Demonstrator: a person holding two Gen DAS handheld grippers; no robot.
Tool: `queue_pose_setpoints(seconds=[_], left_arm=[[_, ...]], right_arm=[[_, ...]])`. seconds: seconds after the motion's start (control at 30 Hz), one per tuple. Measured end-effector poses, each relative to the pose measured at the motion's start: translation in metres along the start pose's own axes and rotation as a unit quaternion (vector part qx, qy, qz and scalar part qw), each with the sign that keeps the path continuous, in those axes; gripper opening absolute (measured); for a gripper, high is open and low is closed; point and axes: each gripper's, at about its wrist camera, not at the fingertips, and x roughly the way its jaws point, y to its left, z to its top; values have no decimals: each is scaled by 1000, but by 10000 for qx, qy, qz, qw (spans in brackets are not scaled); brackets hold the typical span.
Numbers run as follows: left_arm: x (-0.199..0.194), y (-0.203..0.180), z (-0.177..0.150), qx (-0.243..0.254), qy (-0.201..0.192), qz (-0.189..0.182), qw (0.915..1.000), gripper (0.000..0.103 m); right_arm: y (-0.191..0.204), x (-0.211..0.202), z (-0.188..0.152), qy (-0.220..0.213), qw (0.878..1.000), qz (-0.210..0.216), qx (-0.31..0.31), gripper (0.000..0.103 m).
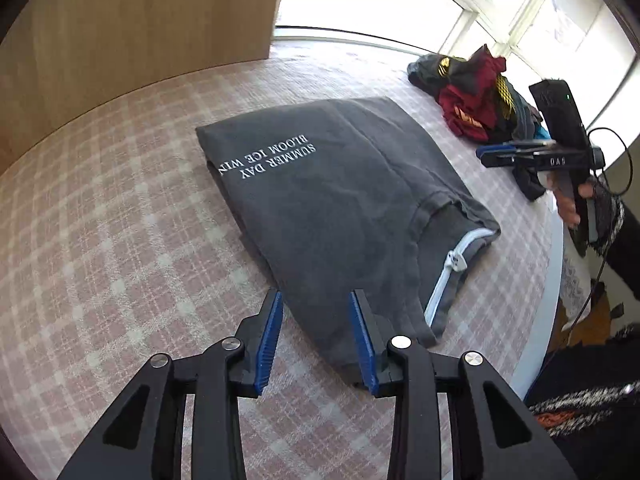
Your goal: Fold clothes
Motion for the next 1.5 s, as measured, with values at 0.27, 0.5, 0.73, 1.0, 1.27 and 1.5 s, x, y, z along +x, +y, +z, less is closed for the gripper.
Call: queue_pose_setpoints(seconds=[0.27,0.5,0.73,1.0,1.27,1.5], left_arm=[[38,7,19,-569,348,394,9970,47],[58,18,17,-1006,487,488,9925,48],[66,10,17,-854,537,462,9938,50],[73,2,17,-740,419,263,9960,15],[60,-4,27,-827,32,-12,9966,12],[6,-6,44,-588,-612,-73,9964,11]], right_arm=[[-7,47,2,430,9990,53,56,57],[13,48,-8,342,9969,-166,-687,57],[17,46,-19,214,9956,158,-900,56],[18,56,-6,346,9946,451,-863,14],[30,25,7,-31,9946,604,-849,11],[85,-12,35,-441,9875,795,-1285,11]])
